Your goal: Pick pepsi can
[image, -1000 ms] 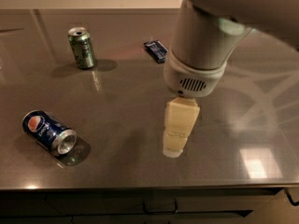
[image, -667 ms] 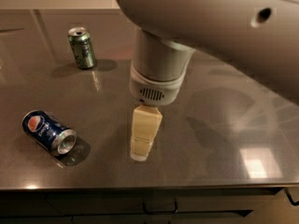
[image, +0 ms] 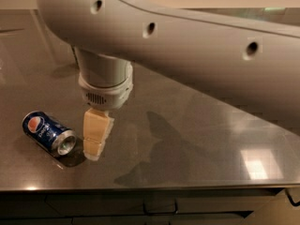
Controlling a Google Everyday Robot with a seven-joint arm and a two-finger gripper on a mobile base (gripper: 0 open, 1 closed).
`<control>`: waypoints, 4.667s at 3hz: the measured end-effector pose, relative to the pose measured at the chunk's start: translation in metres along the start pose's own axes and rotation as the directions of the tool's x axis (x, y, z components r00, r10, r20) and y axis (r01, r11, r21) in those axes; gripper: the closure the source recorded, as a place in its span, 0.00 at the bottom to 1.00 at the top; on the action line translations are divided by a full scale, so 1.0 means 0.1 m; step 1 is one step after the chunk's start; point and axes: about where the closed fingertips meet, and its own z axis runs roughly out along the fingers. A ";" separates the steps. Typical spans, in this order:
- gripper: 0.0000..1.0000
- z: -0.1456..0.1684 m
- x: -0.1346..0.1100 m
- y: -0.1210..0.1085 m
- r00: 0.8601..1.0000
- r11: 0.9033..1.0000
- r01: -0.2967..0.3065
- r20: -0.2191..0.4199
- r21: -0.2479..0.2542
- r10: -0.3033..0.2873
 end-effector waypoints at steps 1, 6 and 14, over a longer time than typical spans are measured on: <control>0.00 0.09 -0.32 0.17 0.999 0.999 -0.005 -0.039 -0.050 0.003; 0.00 0.36 -1.37 0.58 0.999 0.989 0.048 -0.017 -0.137 -0.051; 1.00 -0.81 -1.68 0.22 0.969 0.973 0.229 0.090 -0.002 -0.228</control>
Offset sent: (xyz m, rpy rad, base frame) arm -0.0317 0.1027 -0.0175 -0.0687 0.2273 0.0497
